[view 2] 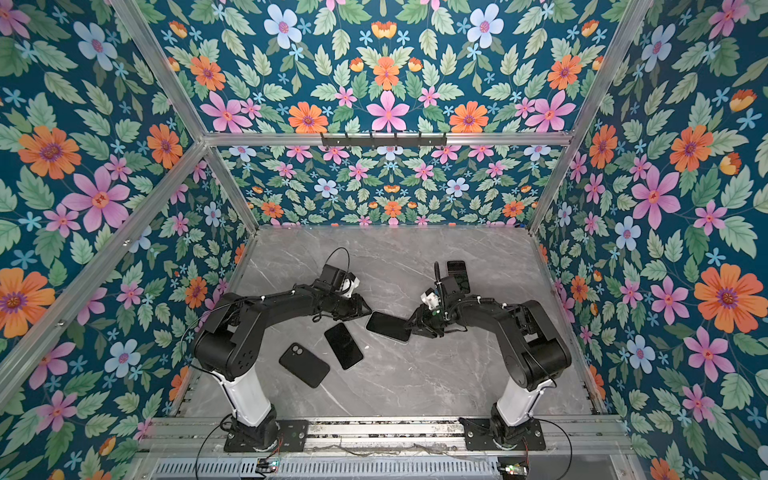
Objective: Put the phone into the phone case
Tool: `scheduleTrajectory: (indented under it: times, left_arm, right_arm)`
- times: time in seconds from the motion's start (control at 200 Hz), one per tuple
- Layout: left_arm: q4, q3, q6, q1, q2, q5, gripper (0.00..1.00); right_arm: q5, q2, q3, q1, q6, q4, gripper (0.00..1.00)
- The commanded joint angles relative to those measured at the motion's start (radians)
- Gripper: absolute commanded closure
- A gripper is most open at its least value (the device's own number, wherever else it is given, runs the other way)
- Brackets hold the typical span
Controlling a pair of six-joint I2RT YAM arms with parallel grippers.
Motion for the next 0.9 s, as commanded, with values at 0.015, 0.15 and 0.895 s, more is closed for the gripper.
scheduleTrajectory:
  times: [0.015, 0.15, 0.895]
  left_arm:
    - [-0.046, 0.017, 0.028, 0.004, -0.025, -0.016, 0.58]
    - [-0.058, -0.017, 0.005, 0.001, -0.084, -0.004, 0.55]
    - [0.093, -0.188, -0.159, -0.131, -0.149, 0.026, 0.41]
  right_arm:
    - [0.031, -0.034, 0.016, 0.008, -0.039, -0.088, 0.56]
    - [0.117, -0.105, 0.043, 0.008, -0.109, -0.198, 0.51]
    - [0.099, 0.078, 0.161, 0.042, -0.333, -0.197, 0.34]
